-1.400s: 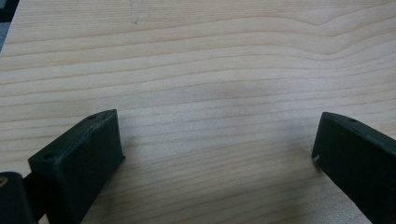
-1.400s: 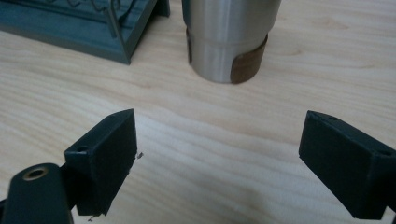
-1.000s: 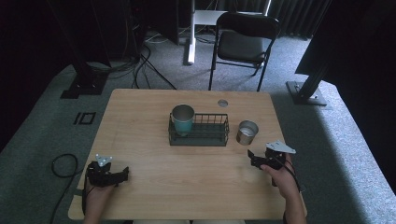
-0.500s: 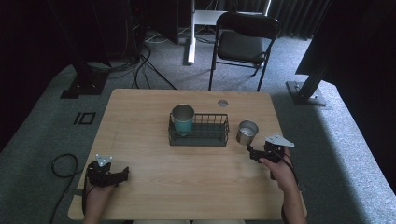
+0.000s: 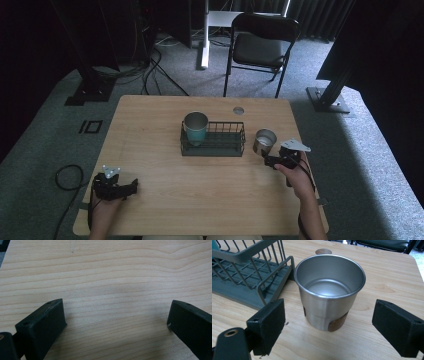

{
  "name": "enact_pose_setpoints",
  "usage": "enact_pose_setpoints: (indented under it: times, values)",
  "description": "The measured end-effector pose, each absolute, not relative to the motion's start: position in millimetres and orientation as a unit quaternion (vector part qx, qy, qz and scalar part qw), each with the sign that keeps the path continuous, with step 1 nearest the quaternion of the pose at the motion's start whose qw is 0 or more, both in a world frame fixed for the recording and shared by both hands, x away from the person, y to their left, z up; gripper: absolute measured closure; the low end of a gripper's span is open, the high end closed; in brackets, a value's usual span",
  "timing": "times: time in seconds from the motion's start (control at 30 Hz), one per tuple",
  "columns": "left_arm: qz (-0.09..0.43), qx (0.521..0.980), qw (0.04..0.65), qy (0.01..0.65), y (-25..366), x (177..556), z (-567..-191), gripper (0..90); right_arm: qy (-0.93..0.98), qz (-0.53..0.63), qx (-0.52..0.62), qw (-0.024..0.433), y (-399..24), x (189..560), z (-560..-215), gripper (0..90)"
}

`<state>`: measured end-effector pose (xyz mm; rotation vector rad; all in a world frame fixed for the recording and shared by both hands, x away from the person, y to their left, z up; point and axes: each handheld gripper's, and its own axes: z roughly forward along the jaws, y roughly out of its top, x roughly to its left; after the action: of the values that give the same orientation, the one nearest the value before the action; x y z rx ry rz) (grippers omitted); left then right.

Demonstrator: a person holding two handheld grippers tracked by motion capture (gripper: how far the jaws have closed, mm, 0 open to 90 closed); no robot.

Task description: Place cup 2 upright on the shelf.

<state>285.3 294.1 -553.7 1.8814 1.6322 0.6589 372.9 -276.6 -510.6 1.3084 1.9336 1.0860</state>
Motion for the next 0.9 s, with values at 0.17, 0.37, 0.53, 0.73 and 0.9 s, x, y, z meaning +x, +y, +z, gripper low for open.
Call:
enact_pose_setpoints:
  times: [0.17,0.37,0.53,0.73,0.9]
  values:
    - [0.246,0.701,0.279,0.608,294,285,-554,2.2,0.717,0.405,0.494,0.280,-275,380,-509,11.2]
    - [0.246,0.701,0.279,0.608,294,285,-554,2.1,0.718,0.403,0.492,0.283,-273,387,-509,11.2]
    - [0.246,0.701,0.279,0.608,294,285,-554,2.2,0.718,0.403,0.491,0.285,-271,392,-509,11.2]
    - [0.246,0.701,0.279,0.608,294,285,-554,2.2,0.719,0.404,0.488,0.287,-267,399,-507,11.1]
    - [0.246,0.701,0.279,0.608,294,285,-554,2.2,0.721,0.403,0.484,0.290,-264,404,-507,11.2]
